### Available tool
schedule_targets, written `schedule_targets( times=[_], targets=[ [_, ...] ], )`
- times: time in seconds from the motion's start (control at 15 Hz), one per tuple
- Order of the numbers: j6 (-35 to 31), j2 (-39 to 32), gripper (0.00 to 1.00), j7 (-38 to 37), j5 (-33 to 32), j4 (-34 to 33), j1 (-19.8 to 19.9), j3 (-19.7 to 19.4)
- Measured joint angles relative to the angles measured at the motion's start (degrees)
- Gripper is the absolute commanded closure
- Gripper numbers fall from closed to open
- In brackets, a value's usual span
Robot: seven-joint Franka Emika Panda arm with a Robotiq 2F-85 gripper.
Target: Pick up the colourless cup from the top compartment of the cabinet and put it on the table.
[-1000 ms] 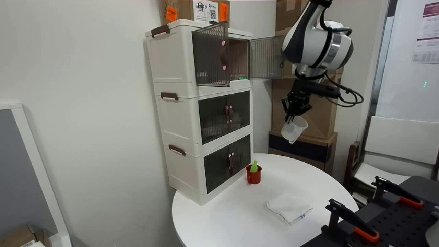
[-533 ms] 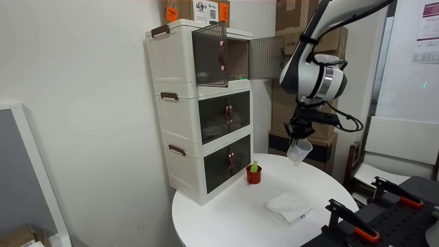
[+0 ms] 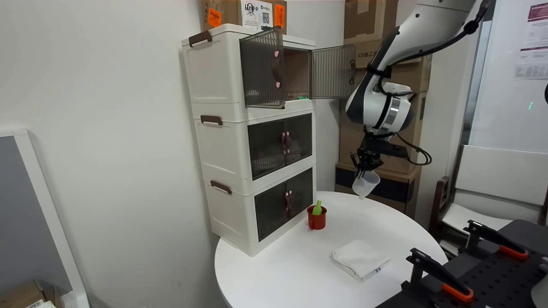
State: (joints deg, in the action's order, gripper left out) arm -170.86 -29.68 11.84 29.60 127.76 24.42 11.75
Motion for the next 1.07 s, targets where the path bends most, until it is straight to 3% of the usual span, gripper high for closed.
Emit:
schedule_targets(
  times=[0.47,1.07],
  targets=[
    [13.8,-14.2,0.98,3.0,-7.2,-19.4,3.8,-3.7],
    [14.9,-28.7,0.98,-1.4,-17.5,-31.3,-4.8,-12.9]
  ],
)
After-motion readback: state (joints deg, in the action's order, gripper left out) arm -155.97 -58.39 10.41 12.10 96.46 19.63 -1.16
